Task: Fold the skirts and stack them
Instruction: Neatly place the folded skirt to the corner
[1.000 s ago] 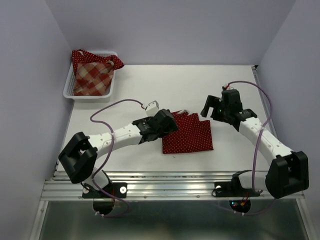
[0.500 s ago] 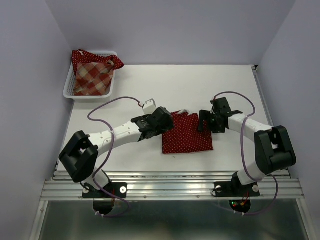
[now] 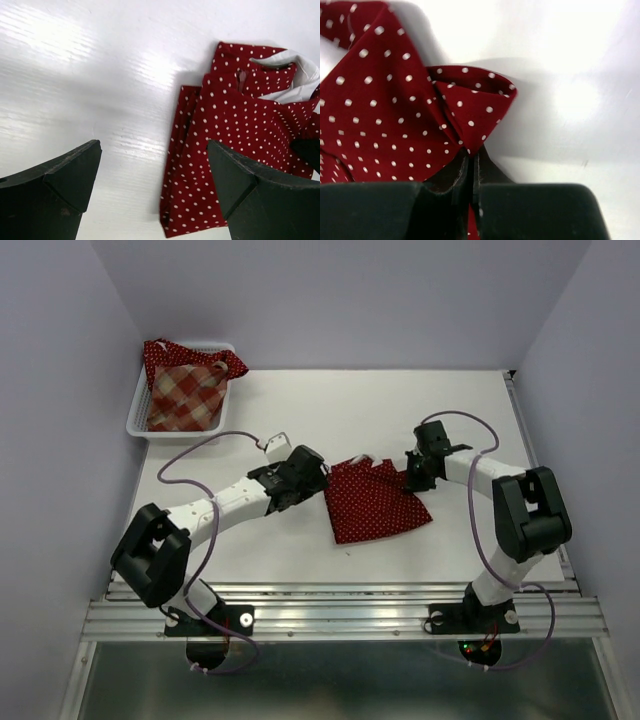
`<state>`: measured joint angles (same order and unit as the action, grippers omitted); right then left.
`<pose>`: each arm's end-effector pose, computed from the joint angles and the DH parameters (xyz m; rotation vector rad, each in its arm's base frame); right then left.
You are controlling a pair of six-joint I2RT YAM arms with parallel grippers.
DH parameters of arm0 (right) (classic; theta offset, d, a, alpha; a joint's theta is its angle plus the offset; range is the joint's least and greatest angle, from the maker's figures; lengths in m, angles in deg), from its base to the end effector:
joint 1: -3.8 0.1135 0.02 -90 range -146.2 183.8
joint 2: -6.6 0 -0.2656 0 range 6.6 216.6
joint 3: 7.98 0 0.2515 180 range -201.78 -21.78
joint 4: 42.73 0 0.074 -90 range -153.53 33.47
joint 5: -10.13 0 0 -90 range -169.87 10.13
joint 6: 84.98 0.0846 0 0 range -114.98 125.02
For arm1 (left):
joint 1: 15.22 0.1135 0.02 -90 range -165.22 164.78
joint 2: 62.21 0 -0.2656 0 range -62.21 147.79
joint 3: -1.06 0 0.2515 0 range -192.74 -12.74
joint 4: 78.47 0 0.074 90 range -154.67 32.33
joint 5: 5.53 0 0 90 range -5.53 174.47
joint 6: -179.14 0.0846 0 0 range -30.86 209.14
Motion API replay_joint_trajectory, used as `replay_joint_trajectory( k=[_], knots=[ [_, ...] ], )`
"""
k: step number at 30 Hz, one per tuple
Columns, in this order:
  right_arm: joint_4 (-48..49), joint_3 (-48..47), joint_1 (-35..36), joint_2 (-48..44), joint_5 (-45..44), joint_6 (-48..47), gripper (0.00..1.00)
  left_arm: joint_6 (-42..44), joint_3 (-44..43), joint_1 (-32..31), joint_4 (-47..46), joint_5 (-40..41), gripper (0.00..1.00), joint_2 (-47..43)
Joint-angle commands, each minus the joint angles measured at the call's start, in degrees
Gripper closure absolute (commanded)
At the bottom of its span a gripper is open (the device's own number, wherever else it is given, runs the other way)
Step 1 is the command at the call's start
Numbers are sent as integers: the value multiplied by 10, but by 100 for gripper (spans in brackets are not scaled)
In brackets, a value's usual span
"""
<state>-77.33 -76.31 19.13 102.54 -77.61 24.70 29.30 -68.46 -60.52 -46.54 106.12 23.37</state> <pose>0.3311 0.0942 0.1209 0.0886 2.6783 0.2498 0.2637 -0.2221 0.1953 -0.4728 2.3304 -0.4475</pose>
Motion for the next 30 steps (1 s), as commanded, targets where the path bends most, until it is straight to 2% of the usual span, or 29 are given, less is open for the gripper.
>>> replay_joint_trajectory(
  k=[1,7,10,14,20,21,25,30],
  knots=[
    [-9,-85,-35,65,-81,-37,99,45,6,50,12,24,1,-47],
    [-17,-278,-120,187,-68,-116,99,120,-17,88,11,69,1,-93],
    [-28,-362,-151,262,-101,-165,99,192,-23,90,-32,77,1,-132],
    [-88,-560,-213,365,-127,-161,99,238,-25,104,-78,77,1,-189],
    [-98,-727,-289,465,-109,-125,99,266,-37,143,-112,92,1,-205],
    [-97,-727,-289,477,-108,-129,99,267,-40,150,-118,89,1,-201],
    [-92,-840,-295,533,-117,-165,99,269,-68,190,-120,49,1,-171],
    [-15,-843,-295,548,-127,-212,96,267,-87,210,-112,36,1,-126]
  ],
)
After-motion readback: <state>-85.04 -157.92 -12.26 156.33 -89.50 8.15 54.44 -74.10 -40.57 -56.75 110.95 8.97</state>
